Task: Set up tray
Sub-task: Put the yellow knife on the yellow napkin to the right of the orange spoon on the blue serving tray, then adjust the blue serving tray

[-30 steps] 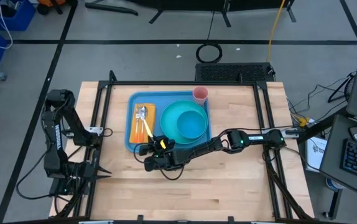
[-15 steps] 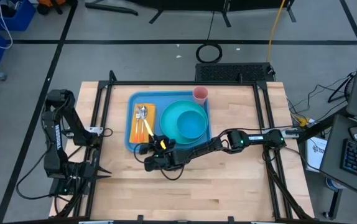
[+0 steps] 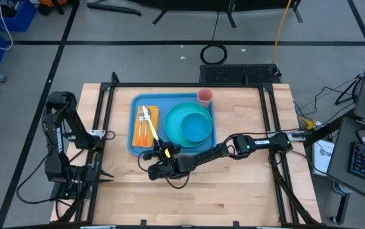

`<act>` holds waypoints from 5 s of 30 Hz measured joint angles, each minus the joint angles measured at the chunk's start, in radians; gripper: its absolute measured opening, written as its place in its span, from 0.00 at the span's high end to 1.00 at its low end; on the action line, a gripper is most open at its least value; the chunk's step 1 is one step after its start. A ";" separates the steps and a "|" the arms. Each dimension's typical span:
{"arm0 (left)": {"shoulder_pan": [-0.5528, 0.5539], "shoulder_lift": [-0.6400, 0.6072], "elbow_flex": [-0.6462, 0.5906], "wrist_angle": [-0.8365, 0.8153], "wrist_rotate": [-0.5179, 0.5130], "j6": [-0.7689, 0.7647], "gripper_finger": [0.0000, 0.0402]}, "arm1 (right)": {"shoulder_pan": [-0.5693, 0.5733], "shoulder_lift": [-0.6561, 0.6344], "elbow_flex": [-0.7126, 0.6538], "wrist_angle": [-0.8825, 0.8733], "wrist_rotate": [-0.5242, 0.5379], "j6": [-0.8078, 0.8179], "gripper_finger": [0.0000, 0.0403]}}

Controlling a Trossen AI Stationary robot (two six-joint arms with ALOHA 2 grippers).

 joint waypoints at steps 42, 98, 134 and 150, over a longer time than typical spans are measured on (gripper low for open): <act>0.000 0.000 0.000 0.002 0.024 0.003 0.84 | 0.002 -0.011 0.000 0.107 0.017 -0.201 0.70; 0.002 -0.031 0.000 -0.155 -0.185 -0.049 0.84 | -0.377 -0.318 0.001 -0.497 -1.450 -0.814 0.77; 0.001 -0.069 0.000 -0.102 -0.099 -0.105 0.84 | -0.118 -0.201 0.000 -0.736 -1.221 -0.837 0.88; 0.001 -0.069 0.000 -0.092 -0.106 -0.098 0.84 | -0.039 -0.255 0.001 -1.057 -1.086 -0.758 0.89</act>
